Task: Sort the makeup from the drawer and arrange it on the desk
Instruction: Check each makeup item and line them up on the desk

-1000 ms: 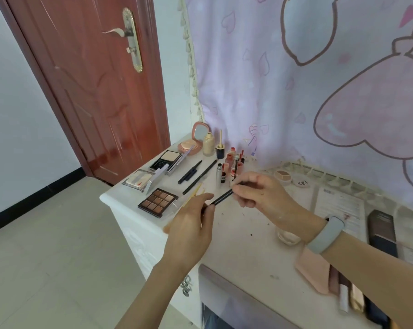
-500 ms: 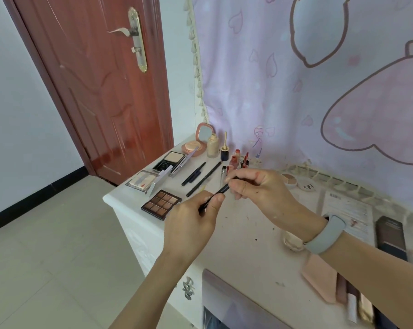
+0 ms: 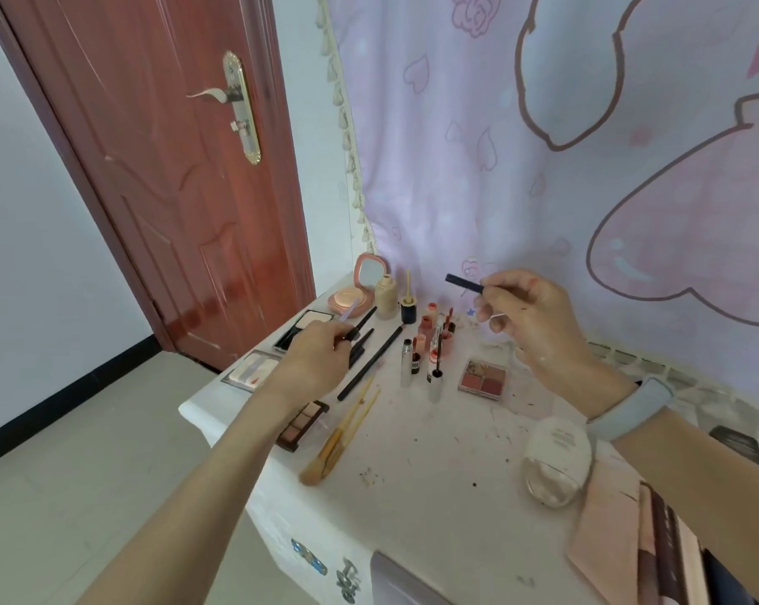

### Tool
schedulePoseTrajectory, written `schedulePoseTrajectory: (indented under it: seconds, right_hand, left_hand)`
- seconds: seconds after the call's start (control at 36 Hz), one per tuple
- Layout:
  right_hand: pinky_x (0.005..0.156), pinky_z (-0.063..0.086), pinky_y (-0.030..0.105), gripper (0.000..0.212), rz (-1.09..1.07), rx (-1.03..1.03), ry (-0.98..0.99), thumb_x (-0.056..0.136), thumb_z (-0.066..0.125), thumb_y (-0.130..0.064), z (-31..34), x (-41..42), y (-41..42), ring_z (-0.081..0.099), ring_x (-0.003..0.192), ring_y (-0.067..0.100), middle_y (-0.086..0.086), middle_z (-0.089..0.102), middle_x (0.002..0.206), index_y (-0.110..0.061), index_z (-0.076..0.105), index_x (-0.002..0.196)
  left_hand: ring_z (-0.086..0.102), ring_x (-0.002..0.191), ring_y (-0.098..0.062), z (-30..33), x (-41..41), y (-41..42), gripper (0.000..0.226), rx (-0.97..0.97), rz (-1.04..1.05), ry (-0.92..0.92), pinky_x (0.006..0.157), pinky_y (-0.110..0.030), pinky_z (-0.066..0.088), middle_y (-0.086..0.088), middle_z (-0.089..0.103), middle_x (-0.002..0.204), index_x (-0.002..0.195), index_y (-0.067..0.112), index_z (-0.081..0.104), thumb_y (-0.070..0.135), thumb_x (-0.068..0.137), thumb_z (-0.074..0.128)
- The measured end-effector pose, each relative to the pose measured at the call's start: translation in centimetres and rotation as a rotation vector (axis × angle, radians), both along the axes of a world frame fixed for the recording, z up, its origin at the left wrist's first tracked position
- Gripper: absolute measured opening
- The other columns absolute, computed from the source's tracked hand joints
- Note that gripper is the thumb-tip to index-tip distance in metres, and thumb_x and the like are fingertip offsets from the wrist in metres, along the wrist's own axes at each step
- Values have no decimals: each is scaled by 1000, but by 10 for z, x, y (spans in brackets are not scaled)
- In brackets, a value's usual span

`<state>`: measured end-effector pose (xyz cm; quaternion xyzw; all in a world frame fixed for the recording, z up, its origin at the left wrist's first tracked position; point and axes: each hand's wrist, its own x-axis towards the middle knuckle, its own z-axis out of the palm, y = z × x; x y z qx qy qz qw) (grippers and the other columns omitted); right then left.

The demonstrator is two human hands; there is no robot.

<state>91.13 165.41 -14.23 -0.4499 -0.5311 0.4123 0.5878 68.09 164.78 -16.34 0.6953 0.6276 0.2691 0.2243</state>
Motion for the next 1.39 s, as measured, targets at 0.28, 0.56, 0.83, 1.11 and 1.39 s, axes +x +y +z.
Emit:
schedulePoseTrajectory:
  seconds: [0.28, 0.56, 0.83, 1.11, 1.39]
  right_hand:
    - [49, 45, 16, 16, -17, -66, 19, 88, 55, 3, -11, 19, 13, 59, 53, 8, -2, 68, 62, -11, 62, 84]
    - [47, 43, 14, 13, -12, -82, 41, 88, 55, 3, -18, 27, 27, 58, 52, 8, -2, 67, 62, -7, 62, 86]
    - [51, 46, 16, 18, 7, -101, -55, 85, 59, 1, -25, 24, 48, 60, 56, 5, 0, 70, 67, -16, 62, 83]
    - [65, 37, 14, 19, 317, 128, -893, 90, 58, -16, 0, -26, 96, 51, 72, 5, -14, 55, 85, -33, 63, 84]
    - [74, 31, 14, 13, 608, 167, -1405, 86, 62, -14, -32, -90, 136, 48, 78, 2, -21, 56, 83, -19, 72, 94]
  left_hand:
    - [53, 74, -27, -23, 32, 65, 14, -124, 54, 409, 61, -29, 42, -10, 54, 74, 78, 3, 59, 4, 85, 47]
    - [62, 92, -26, -46, 39, 87, 10, -138, 66, 720, 66, -29, 45, -9, 60, 92, 94, 5, 58, 3, 91, 49]
    - [59, 91, -24, -31, 32, 82, 20, 18, 30, 632, 69, -33, 44, -2, 64, 99, 103, 13, 59, 26, 93, 48]
    - [62, 89, -16, -1, -32, 9, 20, 507, 271, 50, 77, -31, 50, 1, 64, 107, 106, 15, 68, 18, 90, 57]
    - [54, 107, -27, -77, -101, -23, 28, 337, 615, -59, 87, -36, 45, -6, 54, 122, 120, 11, 57, 14, 93, 51]
